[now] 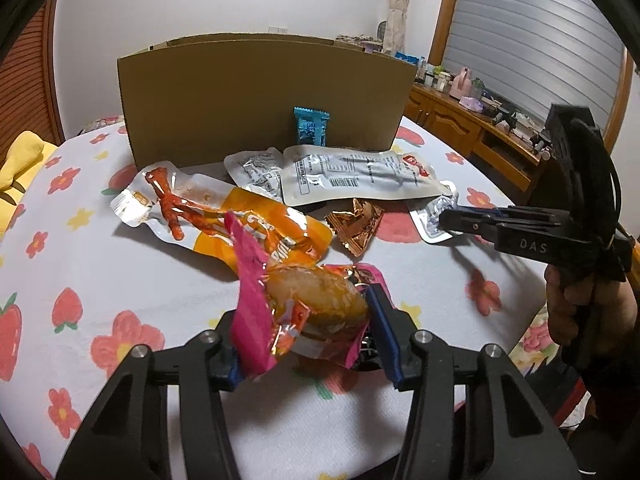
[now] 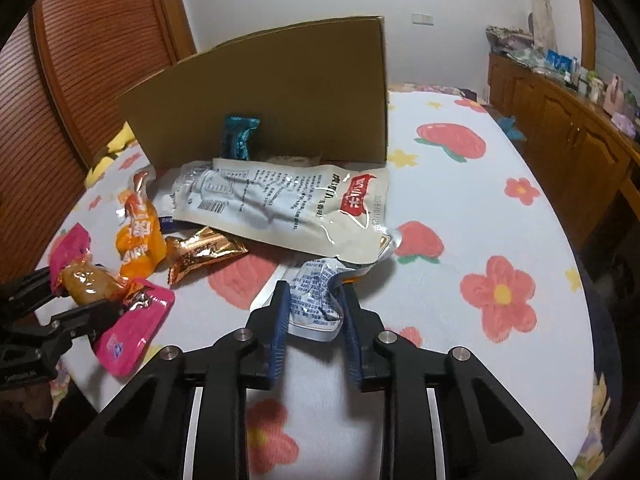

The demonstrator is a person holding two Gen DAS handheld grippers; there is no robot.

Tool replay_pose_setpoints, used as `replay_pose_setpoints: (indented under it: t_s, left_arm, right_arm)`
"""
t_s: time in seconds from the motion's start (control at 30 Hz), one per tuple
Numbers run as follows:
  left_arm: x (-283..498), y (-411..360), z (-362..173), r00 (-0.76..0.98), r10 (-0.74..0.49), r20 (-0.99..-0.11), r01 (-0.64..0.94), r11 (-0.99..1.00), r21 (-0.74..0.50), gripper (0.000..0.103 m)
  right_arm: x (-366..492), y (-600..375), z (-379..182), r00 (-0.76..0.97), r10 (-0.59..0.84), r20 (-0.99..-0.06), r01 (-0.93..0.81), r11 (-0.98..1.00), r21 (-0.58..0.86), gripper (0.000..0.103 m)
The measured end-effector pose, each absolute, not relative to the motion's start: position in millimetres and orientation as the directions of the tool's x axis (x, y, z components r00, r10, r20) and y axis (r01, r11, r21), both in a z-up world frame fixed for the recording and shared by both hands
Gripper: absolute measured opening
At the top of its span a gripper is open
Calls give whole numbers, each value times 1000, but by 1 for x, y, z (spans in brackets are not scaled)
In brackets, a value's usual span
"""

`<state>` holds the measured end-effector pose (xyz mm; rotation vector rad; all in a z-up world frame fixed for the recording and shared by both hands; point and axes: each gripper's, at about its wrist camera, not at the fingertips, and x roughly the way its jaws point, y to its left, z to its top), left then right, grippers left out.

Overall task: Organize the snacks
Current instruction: 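Carry both snacks into the box and open both tools to release them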

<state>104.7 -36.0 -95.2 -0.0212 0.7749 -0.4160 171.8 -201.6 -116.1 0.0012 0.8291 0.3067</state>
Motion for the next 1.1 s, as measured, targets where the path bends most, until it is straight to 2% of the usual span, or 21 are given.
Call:
replay_pose_setpoints:
  t_s: [0.2, 0.67, 1.1]
  left_arm:
    - [104, -31, -93, 645, -372, -668, 350, 920, -174, 49]
    - [102, -25, -83, 670, -362, -648, 339, 926, -167, 49]
    - [104, -17, -63, 706, -349, -617, 329, 932, -150, 49]
  right_arm:
    - [162, -211, -115, 623, 296, -724, -274, 950, 152, 23]
    - [141, -250, -106, 662, 225, -715, -214, 971, 107, 22]
    - [137, -244, -86, 693, 259, -673, -248, 962, 115, 22]
